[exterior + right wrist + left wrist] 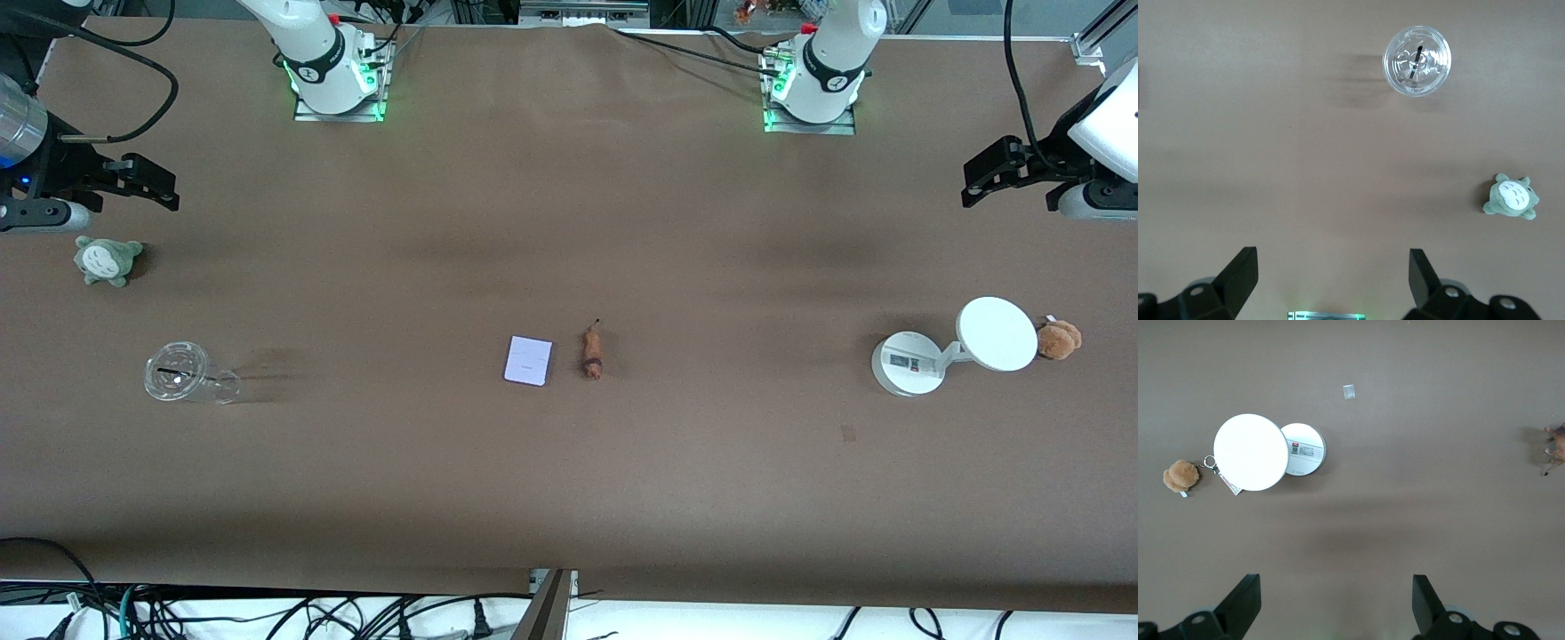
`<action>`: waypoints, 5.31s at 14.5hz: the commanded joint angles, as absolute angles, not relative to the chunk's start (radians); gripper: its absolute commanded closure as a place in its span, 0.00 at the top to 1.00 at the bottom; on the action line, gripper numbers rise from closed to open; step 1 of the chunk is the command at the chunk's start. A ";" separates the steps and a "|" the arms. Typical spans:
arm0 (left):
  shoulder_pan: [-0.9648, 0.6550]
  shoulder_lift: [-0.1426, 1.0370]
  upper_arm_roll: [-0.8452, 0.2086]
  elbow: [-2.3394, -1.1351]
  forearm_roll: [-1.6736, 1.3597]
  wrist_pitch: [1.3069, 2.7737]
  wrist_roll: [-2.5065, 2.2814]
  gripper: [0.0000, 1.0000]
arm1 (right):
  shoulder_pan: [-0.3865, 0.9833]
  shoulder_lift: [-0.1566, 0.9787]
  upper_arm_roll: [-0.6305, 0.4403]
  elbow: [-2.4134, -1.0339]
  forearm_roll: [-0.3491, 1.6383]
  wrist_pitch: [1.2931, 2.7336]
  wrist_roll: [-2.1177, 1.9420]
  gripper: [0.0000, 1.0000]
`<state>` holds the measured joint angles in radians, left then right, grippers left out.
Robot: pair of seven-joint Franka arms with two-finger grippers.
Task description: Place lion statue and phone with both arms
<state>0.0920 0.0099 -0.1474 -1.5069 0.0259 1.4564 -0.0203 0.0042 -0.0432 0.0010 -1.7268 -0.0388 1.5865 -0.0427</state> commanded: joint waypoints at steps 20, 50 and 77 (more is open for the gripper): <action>0.097 0.018 -0.149 -1.474 0.003 1.353 -0.034 1.00 | -0.003 0.043 0.012 -1.634 -0.026 1.569 -0.041 0.97; -0.448 0.764 -0.272 -1.402 0.242 2.278 -1.029 1.00 | -0.002 0.133 0.012 -1.635 0.061 1.637 -0.038 1.00; -0.535 0.913 -0.167 -1.279 0.270 2.293 -1.068 1.00 | -0.002 0.178 0.012 -1.637 0.078 1.672 -0.028 1.00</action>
